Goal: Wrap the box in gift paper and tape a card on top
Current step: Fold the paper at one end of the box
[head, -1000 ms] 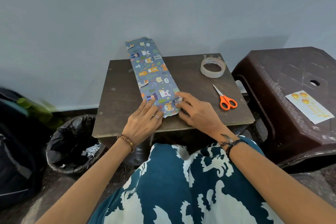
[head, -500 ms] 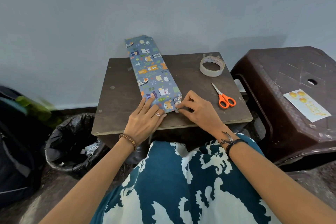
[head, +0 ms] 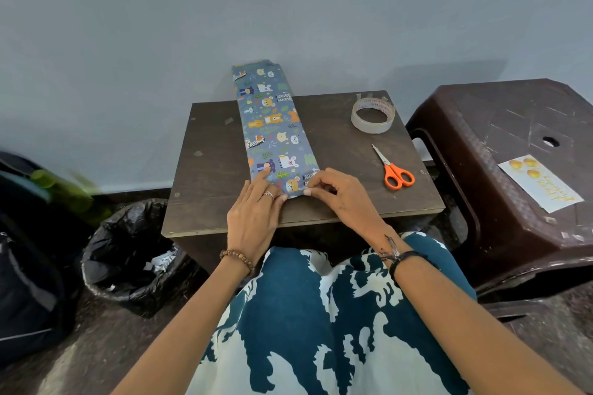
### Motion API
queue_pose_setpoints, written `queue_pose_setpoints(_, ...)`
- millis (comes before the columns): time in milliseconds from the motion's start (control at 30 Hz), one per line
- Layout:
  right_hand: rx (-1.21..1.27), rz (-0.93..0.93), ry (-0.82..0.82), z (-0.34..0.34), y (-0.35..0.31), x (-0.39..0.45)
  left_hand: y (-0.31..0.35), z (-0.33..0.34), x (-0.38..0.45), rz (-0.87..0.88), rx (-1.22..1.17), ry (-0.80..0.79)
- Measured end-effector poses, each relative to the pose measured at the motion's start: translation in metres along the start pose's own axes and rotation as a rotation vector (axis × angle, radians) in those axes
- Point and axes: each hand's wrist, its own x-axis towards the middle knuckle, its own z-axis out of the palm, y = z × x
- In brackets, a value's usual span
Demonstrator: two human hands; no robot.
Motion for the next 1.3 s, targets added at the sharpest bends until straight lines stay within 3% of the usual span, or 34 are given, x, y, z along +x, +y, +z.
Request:
queue_pose_setpoints(200,-0.027,0.022,0.081,0.009,-0.004,-0.001,0.002,0.002,-0.002,-0.143,-0.033,0.044)
queue_pose_setpoints(300,0.010,0.061,0.119,0.014,-0.005,-0.001,0.017,-0.002,0.000,-0.365,0.020,0.033)
queue_pose_setpoints(467,0.071,0.094,0.171,0.018,-0.011,-0.002,0.030,-0.008,0.008,-0.769,-0.135,-0.167)
queue_pose_setpoints(600,0.072,0.049,0.150,0.017,-0.011,-0.003,0.036,-0.010,0.010,-0.773,-0.174,-0.159)
queue_pose_setpoints(933,-0.305,-0.151,0.065,0.005,-0.010,-0.010,0.035,-0.010,0.009,-0.786,-0.269,-0.134)
queue_pose_setpoints(1067,-0.304,-0.085,0.080,0.001,-0.014,-0.012,0.035,-0.012,0.008,-0.770,-0.327,-0.135)
queue_pose_setpoints(1167,-0.332,-0.077,0.052,0.002,-0.012,-0.012,0.031,-0.014,0.004,-0.710,-0.407,-0.138)
queue_pose_setpoints(1300,-0.277,-0.060,0.058,0.006,-0.007,-0.011,0.022,-0.018,0.000,-0.534,-0.312,-0.229)
